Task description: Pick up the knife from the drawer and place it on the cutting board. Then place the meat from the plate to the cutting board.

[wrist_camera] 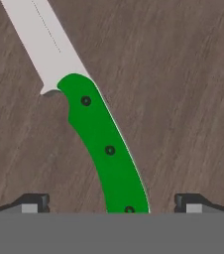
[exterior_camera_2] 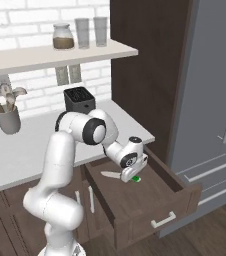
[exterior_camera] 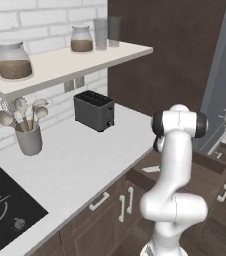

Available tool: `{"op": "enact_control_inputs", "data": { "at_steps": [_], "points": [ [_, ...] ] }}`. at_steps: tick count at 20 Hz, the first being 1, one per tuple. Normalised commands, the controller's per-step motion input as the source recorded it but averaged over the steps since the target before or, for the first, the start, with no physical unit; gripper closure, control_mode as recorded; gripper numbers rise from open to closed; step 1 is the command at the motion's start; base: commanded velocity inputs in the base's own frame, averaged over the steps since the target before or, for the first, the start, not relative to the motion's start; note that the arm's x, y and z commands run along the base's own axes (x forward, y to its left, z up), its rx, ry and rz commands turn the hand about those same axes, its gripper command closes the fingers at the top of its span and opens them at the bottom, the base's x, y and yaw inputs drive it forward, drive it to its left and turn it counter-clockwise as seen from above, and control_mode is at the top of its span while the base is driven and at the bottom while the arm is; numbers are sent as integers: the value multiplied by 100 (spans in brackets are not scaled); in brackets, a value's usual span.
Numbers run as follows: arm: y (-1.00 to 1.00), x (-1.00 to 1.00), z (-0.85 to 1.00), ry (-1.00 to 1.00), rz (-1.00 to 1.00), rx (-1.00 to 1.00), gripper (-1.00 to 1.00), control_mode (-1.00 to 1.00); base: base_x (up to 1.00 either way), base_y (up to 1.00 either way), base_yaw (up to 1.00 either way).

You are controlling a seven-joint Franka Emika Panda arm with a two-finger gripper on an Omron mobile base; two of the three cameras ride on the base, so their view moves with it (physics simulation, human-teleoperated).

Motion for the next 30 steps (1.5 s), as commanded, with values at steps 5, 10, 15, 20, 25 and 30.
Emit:
{"op": "enact_control_inputs", "data": {
  "at_steps": [5, 10, 15, 20, 25, 30],
  "points": [
    [0, 15, -43, 7, 0, 0, -100, -100, 0, 0, 0],
    [1, 24, -45, 9, 0, 0, 100, -100, 0, 0, 0],
    [0, 8, -46, 7, 1, 1, 100, -100, 0, 0, 0],
    [0, -23, -37, 0, 4, 5, 100, -100, 0, 0, 0],
    [-1, -24, -13, 0, 2, 8, 100, -100, 0, 0, 0],
    [-11, -66, 4, -1, 5, 0, 100, -100, 0, 0, 0]
  ]
}}
